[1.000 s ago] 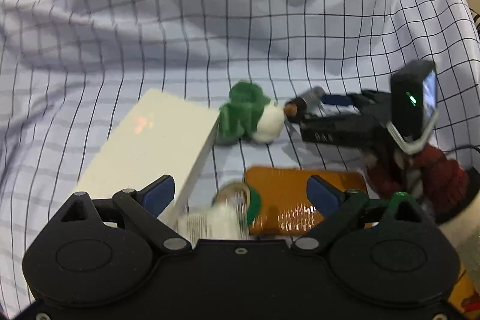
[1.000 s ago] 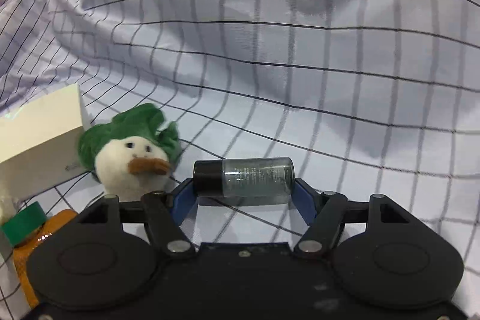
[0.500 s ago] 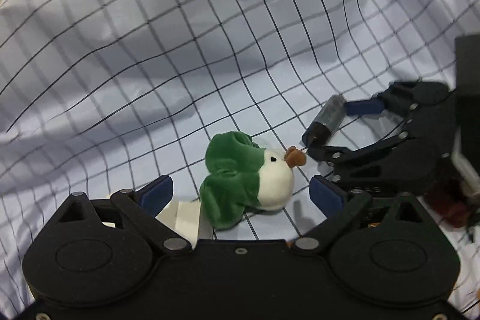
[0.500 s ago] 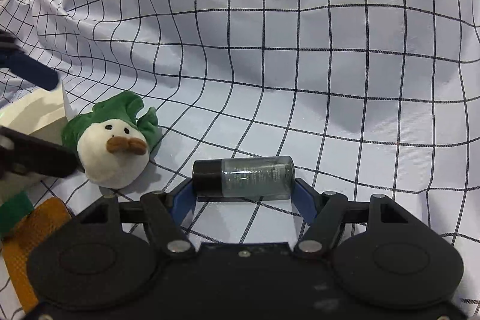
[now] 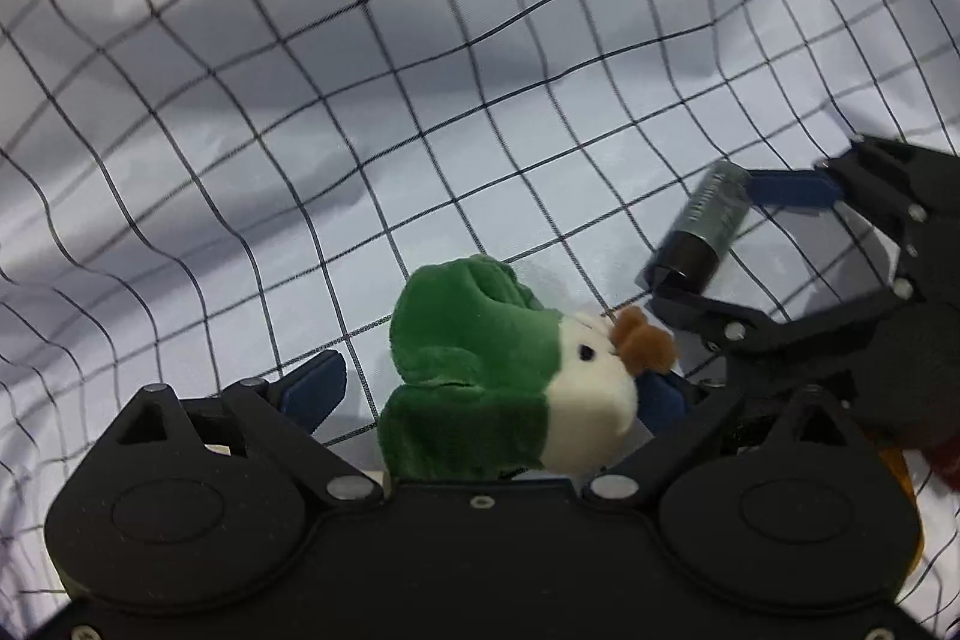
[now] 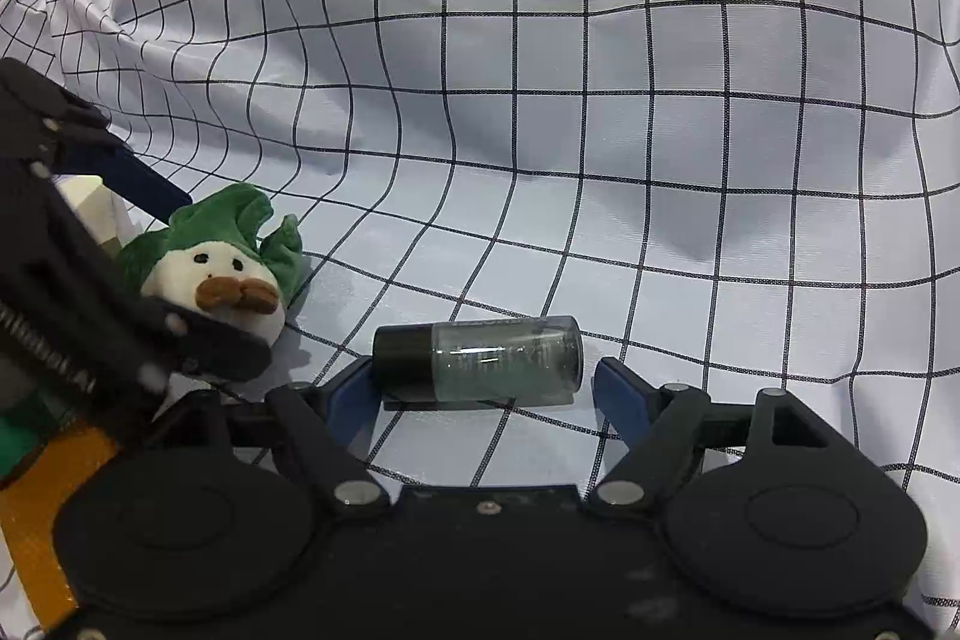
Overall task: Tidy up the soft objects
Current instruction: 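Grasp the green-and-white plush toy with the left tool while the right tool holds the cylinder, then carry the plush toy and grey cylinder over the basket with both tools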
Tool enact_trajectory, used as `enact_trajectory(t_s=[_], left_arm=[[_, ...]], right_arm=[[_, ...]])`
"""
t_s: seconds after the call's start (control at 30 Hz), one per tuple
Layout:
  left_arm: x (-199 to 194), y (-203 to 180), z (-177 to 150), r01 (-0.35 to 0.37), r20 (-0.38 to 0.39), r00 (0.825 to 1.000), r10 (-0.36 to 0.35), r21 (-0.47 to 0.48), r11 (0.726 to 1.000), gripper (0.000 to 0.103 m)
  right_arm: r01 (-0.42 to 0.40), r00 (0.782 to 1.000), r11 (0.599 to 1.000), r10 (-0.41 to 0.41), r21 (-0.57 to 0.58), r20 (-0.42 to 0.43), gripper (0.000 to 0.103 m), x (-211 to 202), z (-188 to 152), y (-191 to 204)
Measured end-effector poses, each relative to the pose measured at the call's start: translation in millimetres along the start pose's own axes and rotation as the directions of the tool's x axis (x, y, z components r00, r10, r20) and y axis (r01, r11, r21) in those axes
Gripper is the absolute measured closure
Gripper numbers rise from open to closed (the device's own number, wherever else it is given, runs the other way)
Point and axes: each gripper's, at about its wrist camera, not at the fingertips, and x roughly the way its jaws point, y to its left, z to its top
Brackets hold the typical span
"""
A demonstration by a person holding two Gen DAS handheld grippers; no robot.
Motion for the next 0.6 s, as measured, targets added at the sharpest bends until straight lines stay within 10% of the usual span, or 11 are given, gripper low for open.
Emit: enact_trajectory(t_s=[0.33,0.6], left_arm=[[7.7,5.3,5.9,0.120,-0.050,0.991,-0.123,-0.061,0.991,0.036],[-6.9,5.0,13.5,0.100,-0.003,0.995,-0.101,-0.084,0.991,0.038]], right_arm=[[-0.012,1.000,1.000,0.012,-0.015,0.004,0.035,-0.6,0.1,2.5],[0.034,0.999,0.999,-0.034,-0.022,-0.006,0.035,-7.6,4.5,7.7]])
